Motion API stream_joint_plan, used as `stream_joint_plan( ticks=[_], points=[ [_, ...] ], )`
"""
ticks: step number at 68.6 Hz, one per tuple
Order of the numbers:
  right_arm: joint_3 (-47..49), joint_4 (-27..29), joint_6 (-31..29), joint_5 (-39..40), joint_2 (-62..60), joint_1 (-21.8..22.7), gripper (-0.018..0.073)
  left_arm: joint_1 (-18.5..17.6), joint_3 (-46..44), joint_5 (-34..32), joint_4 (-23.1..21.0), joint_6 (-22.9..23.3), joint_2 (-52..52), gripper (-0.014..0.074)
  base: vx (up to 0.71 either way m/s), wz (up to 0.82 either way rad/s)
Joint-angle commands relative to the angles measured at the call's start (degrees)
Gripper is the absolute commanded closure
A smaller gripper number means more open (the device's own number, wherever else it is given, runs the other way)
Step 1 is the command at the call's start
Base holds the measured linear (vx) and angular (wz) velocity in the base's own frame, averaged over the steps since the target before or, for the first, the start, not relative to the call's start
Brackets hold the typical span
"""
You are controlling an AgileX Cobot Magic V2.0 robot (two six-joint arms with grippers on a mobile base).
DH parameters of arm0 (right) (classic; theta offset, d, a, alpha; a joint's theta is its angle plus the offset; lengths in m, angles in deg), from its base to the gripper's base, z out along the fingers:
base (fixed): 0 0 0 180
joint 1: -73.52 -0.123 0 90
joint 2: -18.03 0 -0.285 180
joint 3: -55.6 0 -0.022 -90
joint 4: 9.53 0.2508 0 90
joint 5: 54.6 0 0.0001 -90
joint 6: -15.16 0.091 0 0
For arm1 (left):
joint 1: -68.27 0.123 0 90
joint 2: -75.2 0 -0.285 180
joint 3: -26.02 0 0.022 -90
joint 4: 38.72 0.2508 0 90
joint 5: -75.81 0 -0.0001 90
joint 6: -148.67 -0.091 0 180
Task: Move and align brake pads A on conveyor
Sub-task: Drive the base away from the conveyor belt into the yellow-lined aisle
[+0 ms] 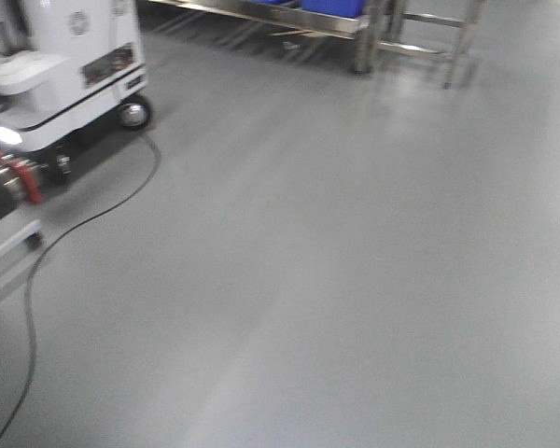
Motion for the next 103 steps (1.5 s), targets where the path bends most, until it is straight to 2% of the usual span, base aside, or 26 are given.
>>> stream_joint_plan(
  ticks=[1,55,103],
  points=[
    [1.41,-0.74,-0.32,3.97,0.56,0.12,0.0568,-0.23,-1.22,-3.95,0.33,0.05,-0.77,0.0603,0.17,-0.69],
    [1.41,-0.74,-0.27,3.97,0.56,0.12,0.0568,-0.23,-1.22,-3.95,0.33,0.05,-0.77,0.0603,0.24,-0.72],
    [1.41,-0.74,-0.28,3.92,0.56,0.12,0.0568,-0.23,-1.22,-4.0,0.33,0.05,-0.77,0.0601,0.47,-0.11]
  ],
)
